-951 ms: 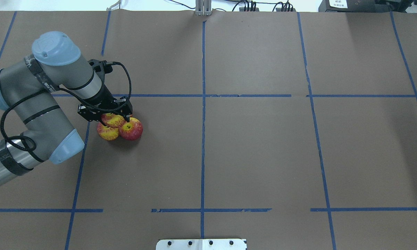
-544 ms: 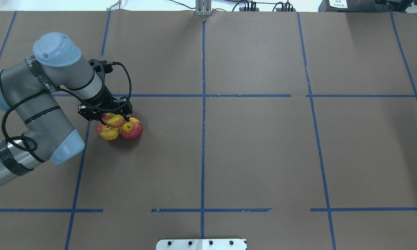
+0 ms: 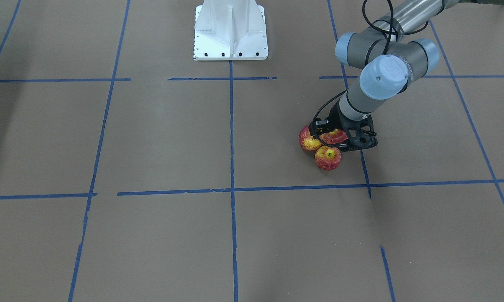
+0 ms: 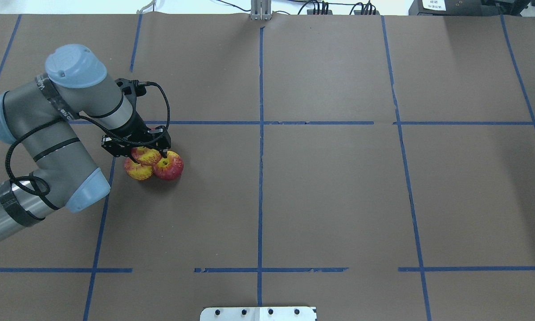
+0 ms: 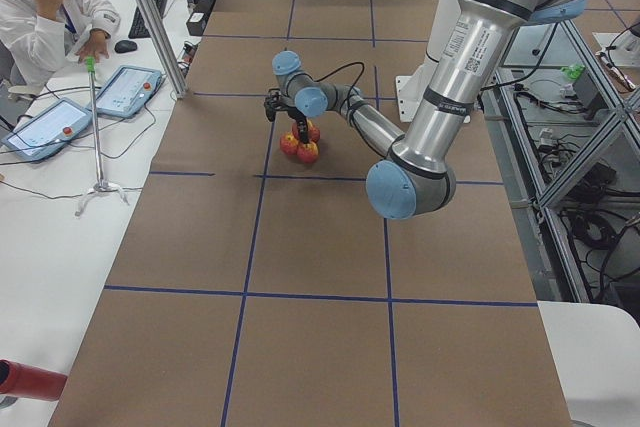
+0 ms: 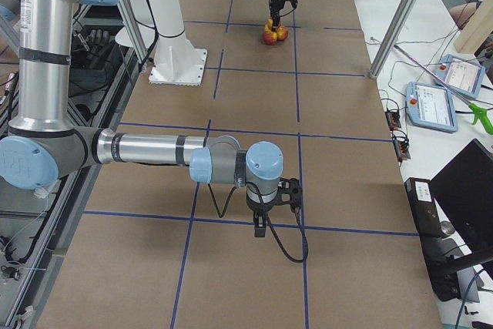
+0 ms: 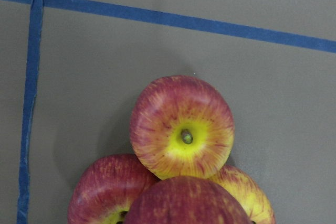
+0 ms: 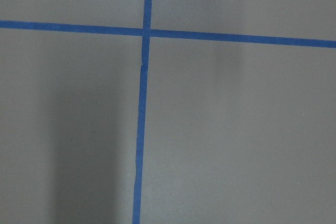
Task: Stack apples
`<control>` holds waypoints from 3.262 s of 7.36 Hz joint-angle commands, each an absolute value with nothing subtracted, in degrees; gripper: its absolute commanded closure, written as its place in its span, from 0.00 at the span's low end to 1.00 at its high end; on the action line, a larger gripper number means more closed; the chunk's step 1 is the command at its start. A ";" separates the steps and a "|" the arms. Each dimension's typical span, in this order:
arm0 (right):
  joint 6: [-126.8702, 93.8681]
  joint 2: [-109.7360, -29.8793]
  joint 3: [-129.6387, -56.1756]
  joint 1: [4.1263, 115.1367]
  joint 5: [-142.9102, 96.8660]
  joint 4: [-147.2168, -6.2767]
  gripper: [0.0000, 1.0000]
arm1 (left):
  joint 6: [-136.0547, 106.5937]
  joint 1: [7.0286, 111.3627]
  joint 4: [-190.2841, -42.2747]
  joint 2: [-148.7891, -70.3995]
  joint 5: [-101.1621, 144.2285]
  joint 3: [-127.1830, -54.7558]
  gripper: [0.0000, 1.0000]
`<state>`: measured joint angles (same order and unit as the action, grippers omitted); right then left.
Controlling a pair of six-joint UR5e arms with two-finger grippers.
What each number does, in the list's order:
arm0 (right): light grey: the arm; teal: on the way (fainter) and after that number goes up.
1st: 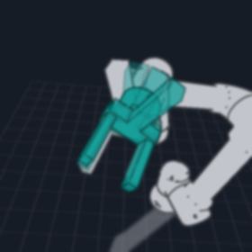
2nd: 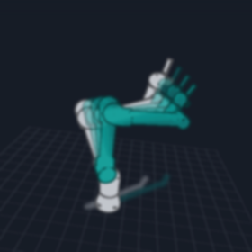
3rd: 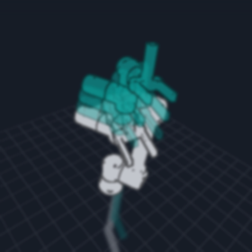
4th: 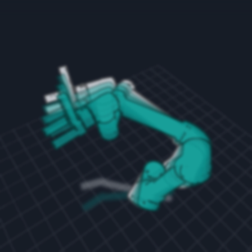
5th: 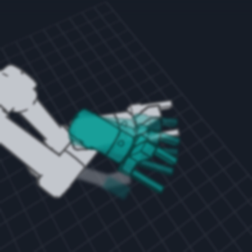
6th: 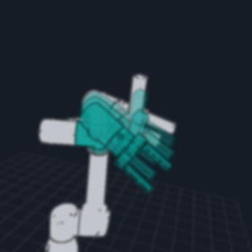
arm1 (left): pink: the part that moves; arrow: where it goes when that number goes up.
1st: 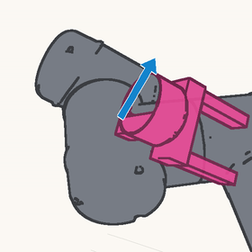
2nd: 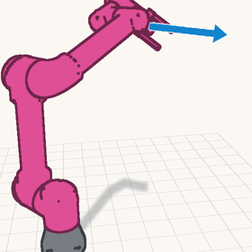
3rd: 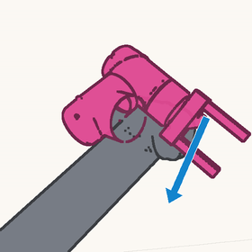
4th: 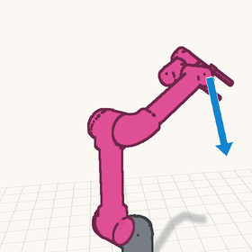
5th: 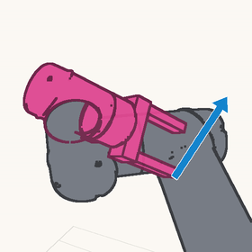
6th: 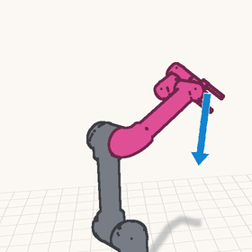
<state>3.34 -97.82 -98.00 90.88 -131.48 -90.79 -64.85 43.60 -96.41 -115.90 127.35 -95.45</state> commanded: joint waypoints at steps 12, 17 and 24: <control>3.34 -97.82 -98.00 90.88 -131.48 -90.79 0.00 | -64.78 47.80 -94.06 -108.63 127.26 -109.58 0.01; 3.34 -97.82 -98.00 90.88 -131.48 -90.79 0.00 | -51.77 57.45 -92.11 -101.10 127.35 -113.55 0.01; 3.34 -97.82 -98.00 90.88 -131.48 -90.79 0.00 | -6.82 80.82 -91.85 -88.59 132.84 -108.30 0.00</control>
<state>3.34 -97.82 -98.00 90.88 -131.48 -90.79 -13.62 76.14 -92.20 -89.23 129.36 -110.03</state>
